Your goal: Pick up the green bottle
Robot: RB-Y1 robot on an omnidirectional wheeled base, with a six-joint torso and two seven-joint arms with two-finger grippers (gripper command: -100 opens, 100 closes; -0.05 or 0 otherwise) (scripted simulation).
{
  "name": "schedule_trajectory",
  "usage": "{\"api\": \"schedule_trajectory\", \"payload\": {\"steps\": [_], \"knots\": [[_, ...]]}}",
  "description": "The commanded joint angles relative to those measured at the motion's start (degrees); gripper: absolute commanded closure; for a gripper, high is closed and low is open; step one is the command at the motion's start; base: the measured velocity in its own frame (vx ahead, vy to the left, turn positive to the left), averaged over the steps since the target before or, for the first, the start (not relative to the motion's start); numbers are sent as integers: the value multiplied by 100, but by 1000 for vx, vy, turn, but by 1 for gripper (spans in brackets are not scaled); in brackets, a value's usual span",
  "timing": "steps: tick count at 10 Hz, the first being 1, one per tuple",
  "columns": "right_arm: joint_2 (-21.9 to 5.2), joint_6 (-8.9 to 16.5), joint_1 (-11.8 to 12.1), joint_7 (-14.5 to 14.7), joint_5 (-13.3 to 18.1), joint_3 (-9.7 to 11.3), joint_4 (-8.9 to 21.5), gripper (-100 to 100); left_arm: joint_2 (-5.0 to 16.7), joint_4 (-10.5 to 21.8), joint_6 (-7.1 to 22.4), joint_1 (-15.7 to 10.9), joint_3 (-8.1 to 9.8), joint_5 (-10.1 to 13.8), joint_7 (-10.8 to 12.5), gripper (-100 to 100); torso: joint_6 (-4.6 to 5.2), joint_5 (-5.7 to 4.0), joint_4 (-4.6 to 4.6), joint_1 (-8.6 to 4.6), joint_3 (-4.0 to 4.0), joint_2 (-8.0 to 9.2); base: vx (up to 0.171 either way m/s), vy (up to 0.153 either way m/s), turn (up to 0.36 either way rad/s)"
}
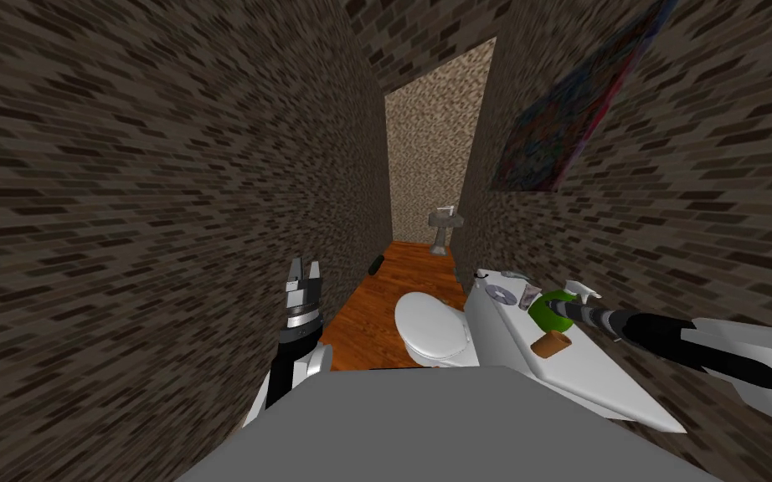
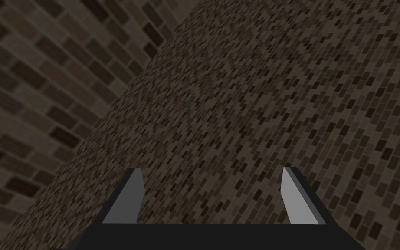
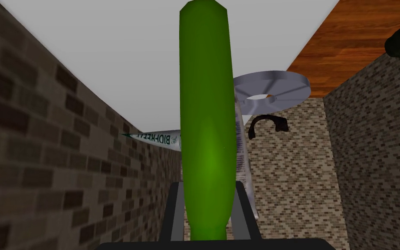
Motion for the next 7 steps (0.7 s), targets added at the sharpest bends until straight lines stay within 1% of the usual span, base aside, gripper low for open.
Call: {"api": "schedule_trajectory", "payload": {"steps": [1, 2, 3, 5, 6, 7], "knots": [[0, 0, 0, 0, 0, 0, 0, 100, 0, 0, 0, 0, 0, 0, 0, 0, 0, 0, 0, 0, 0, 0, 0, 0, 0], [0, 0, 0, 0, 0, 0, 0, 0, 0, 0, 0, 0, 0, 0, 0, 0, 0, 0, 0, 0, 0, 0, 0, 0, 0], [-158, 17, 119, -57, -67, -135, -71, 100, 0, 0, 0, 0, 0, 0, 0, 0, 0, 0, 0, 0, 0, 0, -22, 10, -113], [-364, 69, 215, -129, -138, -259, -182, 100, 0, 0, 0, 0, 0, 0, 0, 0, 8, 4, 5, 11, 12, 21, -61, 18, -125], [-299, 59, 249, -99, -120, -280, -180, 100, 0, 0, 0, -1, 0, 0, 0, 0, 7, 5, 7, 11, 17, 29, -32, 5, -18], [-310, 69, 254, -109, -125, -286, -190, 0, 0, 0, 0, -1, 0, 0, 0, 0, 5, 3, 6, 8, 13, 21, -6, 2, 0]]}}
